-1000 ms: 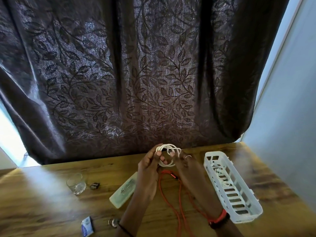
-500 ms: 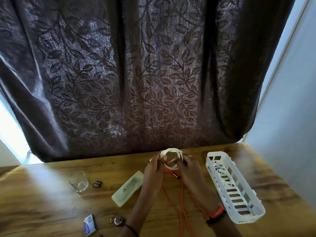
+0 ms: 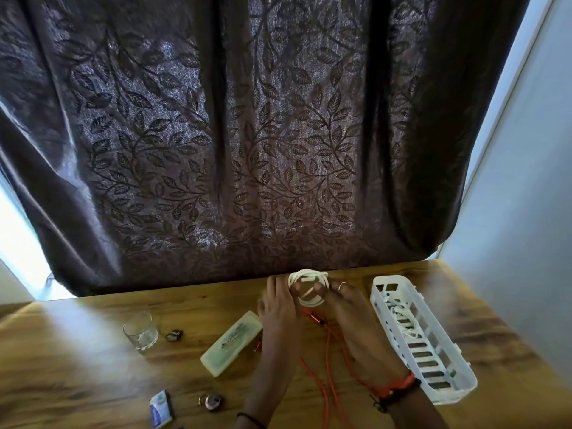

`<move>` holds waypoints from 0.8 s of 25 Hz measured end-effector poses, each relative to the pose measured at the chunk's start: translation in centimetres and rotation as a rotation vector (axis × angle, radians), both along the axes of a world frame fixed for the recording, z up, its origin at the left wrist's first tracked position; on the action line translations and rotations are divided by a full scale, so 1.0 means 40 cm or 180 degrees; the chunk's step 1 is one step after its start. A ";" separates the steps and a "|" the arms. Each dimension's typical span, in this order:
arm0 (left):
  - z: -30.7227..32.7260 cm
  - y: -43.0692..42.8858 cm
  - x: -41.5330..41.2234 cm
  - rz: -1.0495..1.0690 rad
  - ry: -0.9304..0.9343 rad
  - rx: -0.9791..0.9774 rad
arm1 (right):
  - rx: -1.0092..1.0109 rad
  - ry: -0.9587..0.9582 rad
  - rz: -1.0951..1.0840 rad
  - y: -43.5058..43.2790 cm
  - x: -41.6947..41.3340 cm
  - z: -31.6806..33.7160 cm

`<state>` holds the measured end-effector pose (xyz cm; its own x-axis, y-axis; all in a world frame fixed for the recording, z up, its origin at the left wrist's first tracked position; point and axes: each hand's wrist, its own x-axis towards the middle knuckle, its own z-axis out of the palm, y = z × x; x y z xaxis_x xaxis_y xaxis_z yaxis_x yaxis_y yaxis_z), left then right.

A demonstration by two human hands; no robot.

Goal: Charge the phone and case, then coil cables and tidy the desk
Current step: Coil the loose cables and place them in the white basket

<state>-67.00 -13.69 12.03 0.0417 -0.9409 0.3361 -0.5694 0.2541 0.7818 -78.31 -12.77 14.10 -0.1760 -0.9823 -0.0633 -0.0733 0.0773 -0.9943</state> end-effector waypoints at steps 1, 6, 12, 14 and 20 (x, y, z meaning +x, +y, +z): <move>-0.001 -0.007 0.003 0.0088 -0.0209 0.0120 | -0.0033 -0.0089 0.0021 0.004 -0.001 0.002; 0.006 -0.010 0.008 0.0093 -0.0209 0.0163 | 0.0283 -0.1303 0.0480 0.002 -0.008 0.012; -0.005 -0.016 0.021 -0.0046 0.0003 0.0052 | 0.0518 -0.0111 0.0611 0.002 -0.028 0.009; -0.006 -0.019 0.032 -0.0130 0.0215 0.0134 | 0.0248 0.0668 0.0238 0.003 -0.030 0.010; -0.027 -0.028 0.046 0.0010 0.0080 0.0125 | 0.0121 0.1053 0.0184 0.002 -0.067 0.000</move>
<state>-65.15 -14.83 10.94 0.0526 -0.9532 0.2978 -0.5500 0.2213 0.8053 -80.98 -12.69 14.10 -0.1373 -0.9893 -0.0488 -0.3968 0.1001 -0.9124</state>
